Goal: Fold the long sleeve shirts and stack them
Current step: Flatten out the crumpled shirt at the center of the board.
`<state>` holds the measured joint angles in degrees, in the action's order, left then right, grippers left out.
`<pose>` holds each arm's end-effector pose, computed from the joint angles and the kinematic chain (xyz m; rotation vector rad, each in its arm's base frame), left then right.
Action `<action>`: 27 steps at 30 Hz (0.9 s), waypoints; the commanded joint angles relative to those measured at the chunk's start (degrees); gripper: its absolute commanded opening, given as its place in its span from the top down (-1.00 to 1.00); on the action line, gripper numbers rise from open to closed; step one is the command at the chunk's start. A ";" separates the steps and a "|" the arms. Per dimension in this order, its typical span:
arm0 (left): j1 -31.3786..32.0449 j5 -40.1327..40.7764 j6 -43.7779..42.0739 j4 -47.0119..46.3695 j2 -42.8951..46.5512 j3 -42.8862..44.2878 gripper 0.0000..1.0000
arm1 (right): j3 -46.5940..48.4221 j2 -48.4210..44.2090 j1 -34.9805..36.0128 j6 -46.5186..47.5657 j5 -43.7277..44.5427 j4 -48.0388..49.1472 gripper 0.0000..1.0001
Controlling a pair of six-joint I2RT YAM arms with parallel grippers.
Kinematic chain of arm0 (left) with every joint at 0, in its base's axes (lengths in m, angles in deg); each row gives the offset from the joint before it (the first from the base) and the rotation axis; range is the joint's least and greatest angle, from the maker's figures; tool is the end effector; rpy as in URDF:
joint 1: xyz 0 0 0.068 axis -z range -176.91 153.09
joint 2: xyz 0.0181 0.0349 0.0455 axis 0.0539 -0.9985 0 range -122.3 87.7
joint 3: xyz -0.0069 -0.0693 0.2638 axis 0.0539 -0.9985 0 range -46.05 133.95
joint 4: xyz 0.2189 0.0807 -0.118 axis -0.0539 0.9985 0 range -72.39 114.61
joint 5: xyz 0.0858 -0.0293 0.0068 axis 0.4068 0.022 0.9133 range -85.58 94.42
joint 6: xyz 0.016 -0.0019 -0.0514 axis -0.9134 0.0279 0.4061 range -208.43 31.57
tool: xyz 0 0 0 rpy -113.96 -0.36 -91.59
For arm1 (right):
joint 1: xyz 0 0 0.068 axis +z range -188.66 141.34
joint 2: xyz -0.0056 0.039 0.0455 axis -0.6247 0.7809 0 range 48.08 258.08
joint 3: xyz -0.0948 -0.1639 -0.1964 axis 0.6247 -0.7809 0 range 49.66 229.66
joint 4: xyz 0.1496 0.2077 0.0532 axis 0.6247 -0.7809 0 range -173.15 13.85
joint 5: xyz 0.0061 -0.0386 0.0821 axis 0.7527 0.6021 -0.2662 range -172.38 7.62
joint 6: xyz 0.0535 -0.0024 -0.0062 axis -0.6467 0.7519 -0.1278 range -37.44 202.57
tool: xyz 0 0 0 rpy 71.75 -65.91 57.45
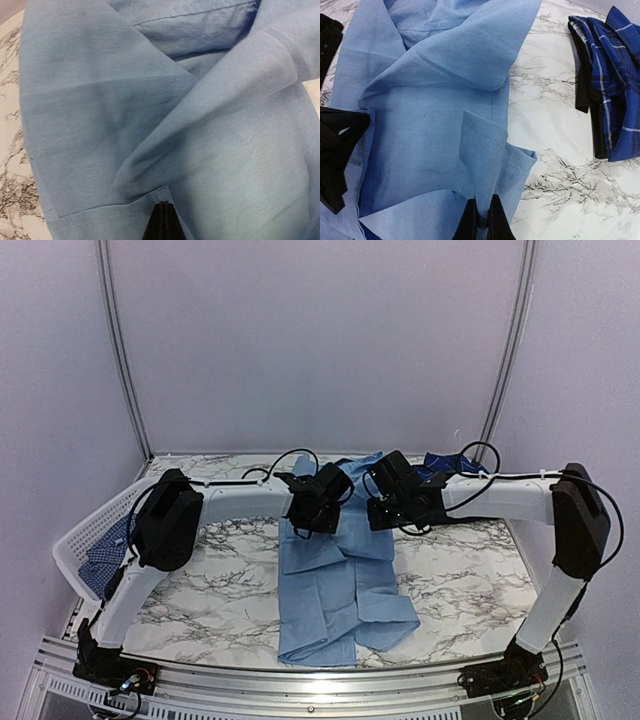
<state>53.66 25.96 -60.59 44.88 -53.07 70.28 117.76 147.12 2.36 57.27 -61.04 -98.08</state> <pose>0.3521 -0.4078 0.1497 0.3165 2.3752 -0.1723 0.2856 0.2312 0.2143 -0.1783 2.4022 0.0623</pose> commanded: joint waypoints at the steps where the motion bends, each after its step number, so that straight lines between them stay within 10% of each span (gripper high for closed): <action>1: -1.87 2.03 -0.28 0.57 7.68 -3.47 1.00 | 2.22 -2.05 -1.51 0.44 1.31 -0.66 0.98; 13: -8.72 2.83 0.35 -1.21 26.39 -15.74 1.00 | 7.34 -2.69 -6.96 3.83 3.17 -2.46 1.00; 27: -37.87 2.50 -5.71 2.90 45.80 -17.87 1.00 | 27.85 -4.09 -31.15 12.27 13.15 -9.68 1.00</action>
<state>19.63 28.26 -64.20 44.72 -8.77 51.42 140.07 144.91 -23.76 67.15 -52.56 -103.67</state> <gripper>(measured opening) 0.005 0.004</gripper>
